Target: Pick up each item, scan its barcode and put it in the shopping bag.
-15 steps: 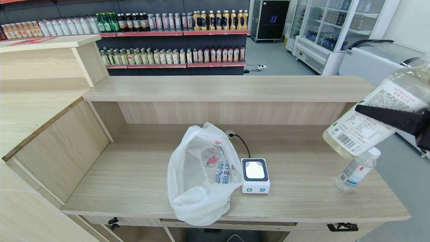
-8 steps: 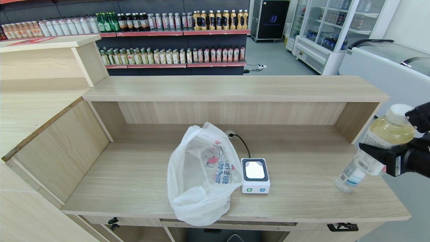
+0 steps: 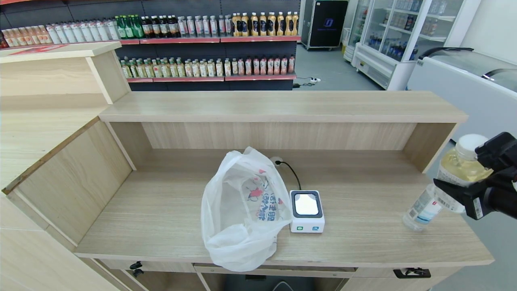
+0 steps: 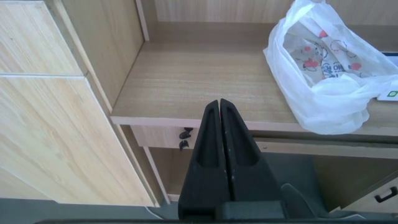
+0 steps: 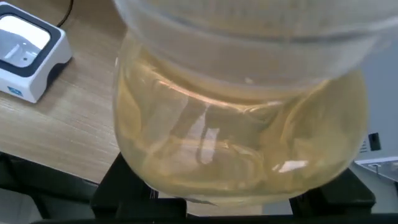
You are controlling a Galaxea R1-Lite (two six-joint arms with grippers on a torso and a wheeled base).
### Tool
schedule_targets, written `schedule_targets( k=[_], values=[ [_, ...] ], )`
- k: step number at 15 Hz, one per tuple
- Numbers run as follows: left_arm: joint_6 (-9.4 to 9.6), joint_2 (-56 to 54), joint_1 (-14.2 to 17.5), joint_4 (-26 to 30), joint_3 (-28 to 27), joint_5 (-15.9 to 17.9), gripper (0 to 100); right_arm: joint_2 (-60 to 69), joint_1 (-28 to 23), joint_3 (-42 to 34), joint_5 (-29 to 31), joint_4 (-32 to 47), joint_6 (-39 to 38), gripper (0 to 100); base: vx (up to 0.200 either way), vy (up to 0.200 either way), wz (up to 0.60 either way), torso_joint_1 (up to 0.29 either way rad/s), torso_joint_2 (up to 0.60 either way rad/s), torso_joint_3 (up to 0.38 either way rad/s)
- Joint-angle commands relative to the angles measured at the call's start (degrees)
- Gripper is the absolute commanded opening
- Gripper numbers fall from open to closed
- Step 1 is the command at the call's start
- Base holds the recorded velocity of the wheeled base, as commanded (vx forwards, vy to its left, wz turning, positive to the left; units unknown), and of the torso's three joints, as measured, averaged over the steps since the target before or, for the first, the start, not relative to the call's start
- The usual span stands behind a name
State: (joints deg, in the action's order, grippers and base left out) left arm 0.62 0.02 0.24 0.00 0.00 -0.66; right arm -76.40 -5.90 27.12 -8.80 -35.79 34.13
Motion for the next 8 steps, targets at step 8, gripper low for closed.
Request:
schedule_targets(
  k=[8],
  values=[
    [-0.01,-0.02,0.02,0.00,0.00,-0.04,0,-6.75,0.54,-0.14,-8.34,-11.23,10.60,0,0.000,0.000,0.52,0.002,0.00,0.001]
  ],
)
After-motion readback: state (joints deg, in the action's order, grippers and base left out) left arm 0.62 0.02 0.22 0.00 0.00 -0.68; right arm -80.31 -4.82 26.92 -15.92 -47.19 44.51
